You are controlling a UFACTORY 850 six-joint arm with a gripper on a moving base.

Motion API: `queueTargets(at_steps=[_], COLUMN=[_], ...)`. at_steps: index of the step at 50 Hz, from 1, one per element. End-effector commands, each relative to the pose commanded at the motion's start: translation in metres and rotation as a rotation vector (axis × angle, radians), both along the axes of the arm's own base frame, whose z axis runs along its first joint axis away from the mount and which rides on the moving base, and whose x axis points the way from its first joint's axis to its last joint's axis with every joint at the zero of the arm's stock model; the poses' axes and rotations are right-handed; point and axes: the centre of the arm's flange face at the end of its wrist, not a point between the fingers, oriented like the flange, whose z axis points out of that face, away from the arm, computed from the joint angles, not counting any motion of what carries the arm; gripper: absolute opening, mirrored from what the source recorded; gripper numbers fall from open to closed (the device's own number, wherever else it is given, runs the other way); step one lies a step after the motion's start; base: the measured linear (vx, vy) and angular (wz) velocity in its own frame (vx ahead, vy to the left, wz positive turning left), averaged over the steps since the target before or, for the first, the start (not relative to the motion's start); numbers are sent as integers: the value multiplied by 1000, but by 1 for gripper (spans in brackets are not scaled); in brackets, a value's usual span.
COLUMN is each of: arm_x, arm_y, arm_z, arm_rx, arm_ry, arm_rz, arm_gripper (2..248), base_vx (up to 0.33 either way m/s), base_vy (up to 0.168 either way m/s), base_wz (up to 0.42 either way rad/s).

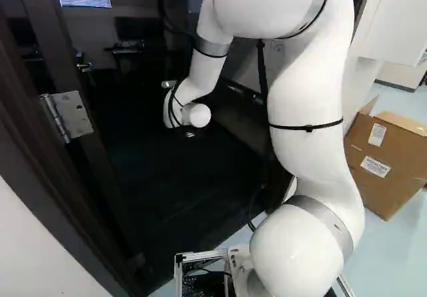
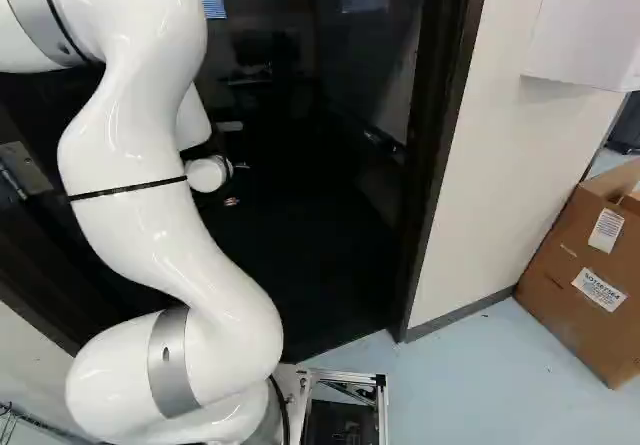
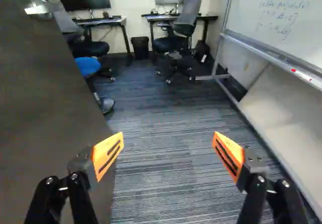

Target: Open the door and move inside

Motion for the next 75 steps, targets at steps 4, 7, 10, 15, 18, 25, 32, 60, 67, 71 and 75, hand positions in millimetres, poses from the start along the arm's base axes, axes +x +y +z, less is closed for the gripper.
queueTargets(at_steps=[4, 7, 10, 15, 18, 25, 32, 60, 67, 71, 75], arm_x=[-1, -1, -1, -2, -2, -4, -5, -10, -14, -16, -19], arm_y=[-6, -11, -16, -24, -28, -39, -48, -87, -97, -102, -108], arm_z=[0, 1, 1, 1, 1, 2, 2, 4, 4, 5, 5], arm_rx=[-1, -1, -2, -3, -4, -10, -17, -47, -54, -59, -63], arm_ry=[2, 3, 4, 6, 6, 7, 6, 5, 6, 6, 7], arm_rz=[-10, -18, -26, -39, -45, -51, -53, -61, -63, -64, -65], arm_gripper=[247, 247, 247, 247, 247, 247, 247, 247, 247, 247, 247], base_vx=[0, 0, 0, 0, 0, 0, 0, 0, 0, 0, 0], base_vy=[0, 0, 0, 0, 0, 0, 0, 0, 0, 0, 0], base_wz=[0, 0, 0, 0, 0, 0, 0, 0, 0, 0, 0])
